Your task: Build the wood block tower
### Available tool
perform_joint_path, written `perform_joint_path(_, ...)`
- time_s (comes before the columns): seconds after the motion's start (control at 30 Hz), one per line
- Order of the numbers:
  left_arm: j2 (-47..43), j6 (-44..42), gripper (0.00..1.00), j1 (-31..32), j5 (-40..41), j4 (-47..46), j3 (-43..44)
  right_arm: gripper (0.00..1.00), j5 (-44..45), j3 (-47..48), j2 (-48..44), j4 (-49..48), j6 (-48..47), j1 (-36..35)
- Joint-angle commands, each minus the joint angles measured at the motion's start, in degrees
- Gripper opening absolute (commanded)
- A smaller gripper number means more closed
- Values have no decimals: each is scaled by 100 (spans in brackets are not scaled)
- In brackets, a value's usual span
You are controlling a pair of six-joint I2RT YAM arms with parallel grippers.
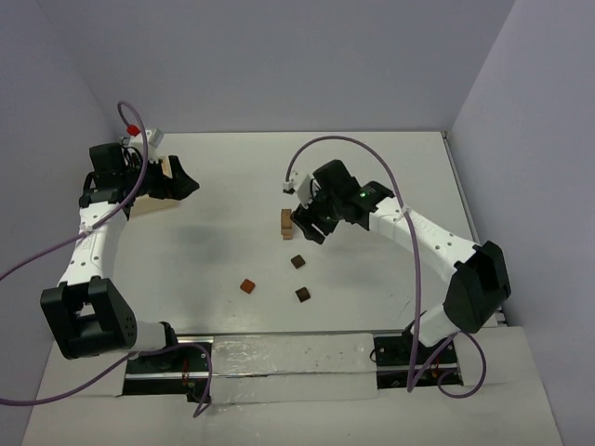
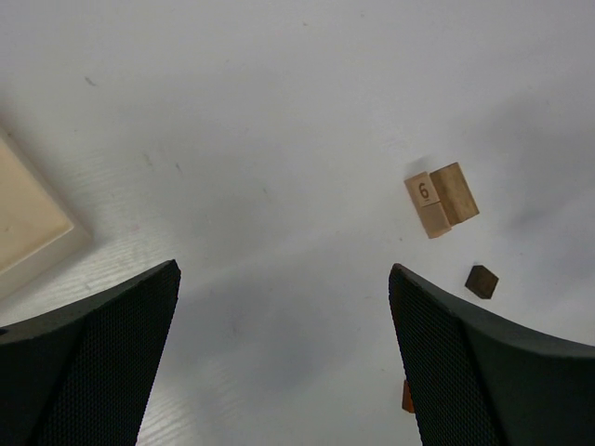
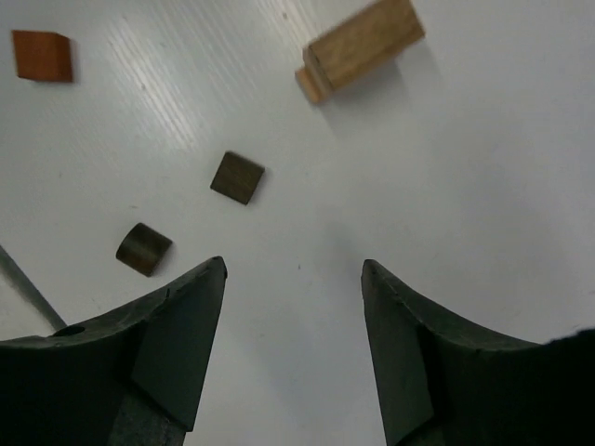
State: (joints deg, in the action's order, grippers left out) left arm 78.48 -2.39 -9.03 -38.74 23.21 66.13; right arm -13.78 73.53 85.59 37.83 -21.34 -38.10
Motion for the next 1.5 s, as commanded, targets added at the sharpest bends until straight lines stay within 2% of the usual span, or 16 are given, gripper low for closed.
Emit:
perform_joint_path(0.0, -309, 120, 99, 53, 955, -435, -100, 63, 965, -90, 386, -240, 1404, -151)
perform_joint_path(0.3, -466, 90, 99, 336, 1817, -558, -215, 64, 1536, -84, 1165, -575, 2135, -698)
perform_joint_path(0.4, -468, 88, 99, 349, 1832, -533, -289, 64, 1739, 66, 1606, -593, 2569, -831)
perform_joint_path(0.6, -472, 55, 99, 341, 1731, -547, -320, 64, 1707, 179, 1973, -575, 2749, -894)
perform_joint_path(1.3, -437, 57, 99, 349, 1543, -661, -381, 60, 1088, 337, 2431, -354, 2803, -908)
perform_joint_path(1.43, -439, 59, 99, 349, 1505, -669, -386, 56, 1176, 346, 2459, -333, 2828, -905)
perform_joint_path(1.47, -444, 55, 99, 349, 1501, -669, -394, 53, 1181, 351, 2463, -316, 2833, -905)
